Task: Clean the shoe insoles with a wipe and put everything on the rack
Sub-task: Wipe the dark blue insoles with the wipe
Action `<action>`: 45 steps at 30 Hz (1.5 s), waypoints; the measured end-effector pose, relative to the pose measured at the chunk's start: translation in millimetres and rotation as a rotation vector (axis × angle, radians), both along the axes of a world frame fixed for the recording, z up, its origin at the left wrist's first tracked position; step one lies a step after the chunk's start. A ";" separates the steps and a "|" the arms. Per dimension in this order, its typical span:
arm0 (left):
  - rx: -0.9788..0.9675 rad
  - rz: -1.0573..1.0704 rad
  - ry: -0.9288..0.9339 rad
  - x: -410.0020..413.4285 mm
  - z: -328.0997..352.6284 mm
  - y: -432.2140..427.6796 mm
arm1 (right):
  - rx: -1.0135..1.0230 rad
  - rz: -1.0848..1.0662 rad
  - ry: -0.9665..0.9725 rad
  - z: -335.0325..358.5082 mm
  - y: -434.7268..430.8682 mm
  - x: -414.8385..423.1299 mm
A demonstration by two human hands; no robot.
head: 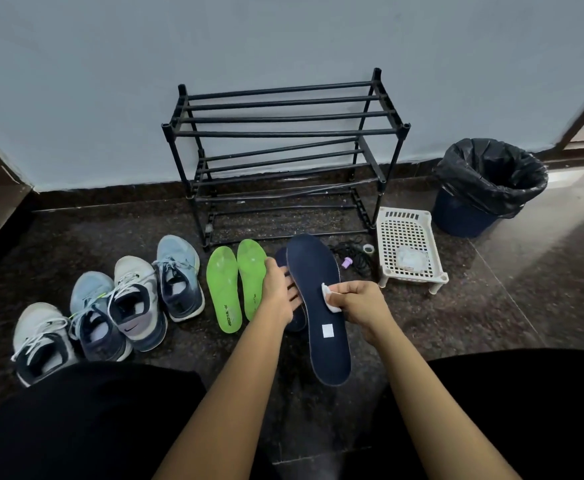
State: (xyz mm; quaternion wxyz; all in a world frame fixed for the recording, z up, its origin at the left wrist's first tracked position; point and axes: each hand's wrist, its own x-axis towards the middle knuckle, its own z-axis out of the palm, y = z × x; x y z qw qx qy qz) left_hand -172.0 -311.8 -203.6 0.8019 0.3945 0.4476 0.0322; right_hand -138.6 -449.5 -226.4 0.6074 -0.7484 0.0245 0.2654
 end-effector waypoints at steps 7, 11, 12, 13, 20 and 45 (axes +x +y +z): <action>-0.019 0.018 0.188 -14.5 -62.2 -0.5 | -0.144 -0.138 0.036 -60.2 -0.6 20.2; -0.023 -0.002 0.242 -15.1 -88.6 -0.5 | -0.150 -0.113 0.144 -101.6 3.4 38.5; -0.029 0.000 0.250 -13.9 -94.9 0.8 | -0.155 -0.107 0.158 -114.9 4.5 45.4; -0.028 0.000 0.261 -12.1 -102.0 2.5 | -0.165 -0.104 0.163 -130.2 5.2 53.7; 0.011 0.012 0.347 2.2 -151.9 8.2 | -0.233 -0.150 0.190 -150.4 18.7 89.9; 0.410 -0.135 0.613 44.1 -248.4 12.0 | -0.404 -0.030 0.051 -193.6 57.7 153.3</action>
